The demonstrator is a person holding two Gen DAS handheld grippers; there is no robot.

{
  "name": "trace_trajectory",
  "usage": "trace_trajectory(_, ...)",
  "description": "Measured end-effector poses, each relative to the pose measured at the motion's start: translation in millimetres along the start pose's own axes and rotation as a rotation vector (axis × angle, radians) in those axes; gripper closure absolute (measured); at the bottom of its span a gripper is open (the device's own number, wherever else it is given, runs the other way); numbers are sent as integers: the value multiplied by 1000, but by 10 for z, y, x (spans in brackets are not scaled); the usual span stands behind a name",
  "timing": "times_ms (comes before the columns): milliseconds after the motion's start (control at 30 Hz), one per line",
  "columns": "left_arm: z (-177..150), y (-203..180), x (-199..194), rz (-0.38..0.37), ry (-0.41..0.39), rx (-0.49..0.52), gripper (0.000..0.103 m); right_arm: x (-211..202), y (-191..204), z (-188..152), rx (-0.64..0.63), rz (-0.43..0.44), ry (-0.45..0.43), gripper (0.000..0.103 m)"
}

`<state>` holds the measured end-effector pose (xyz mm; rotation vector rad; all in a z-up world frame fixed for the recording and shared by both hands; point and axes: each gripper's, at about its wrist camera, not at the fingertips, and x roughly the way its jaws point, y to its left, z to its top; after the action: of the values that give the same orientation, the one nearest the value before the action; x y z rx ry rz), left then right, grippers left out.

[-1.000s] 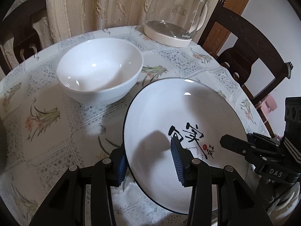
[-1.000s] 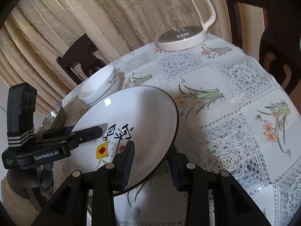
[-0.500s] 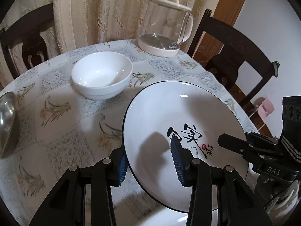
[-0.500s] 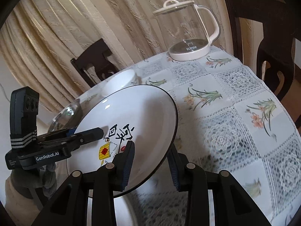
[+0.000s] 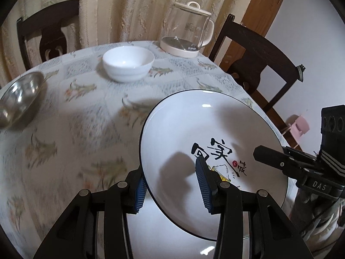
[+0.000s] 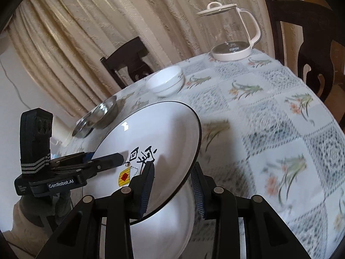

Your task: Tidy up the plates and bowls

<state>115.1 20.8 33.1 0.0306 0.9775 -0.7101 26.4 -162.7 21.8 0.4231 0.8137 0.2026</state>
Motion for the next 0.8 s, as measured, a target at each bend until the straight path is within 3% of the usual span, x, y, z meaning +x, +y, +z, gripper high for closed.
trace_trajectory(400,-539,109,-199,-12,26,-59,60,48,138,-401,8,22,72,65)
trace_trajectory(800,-724,91,-186,-15,62,-75,60,35,200,-527,-6,-13,81,65)
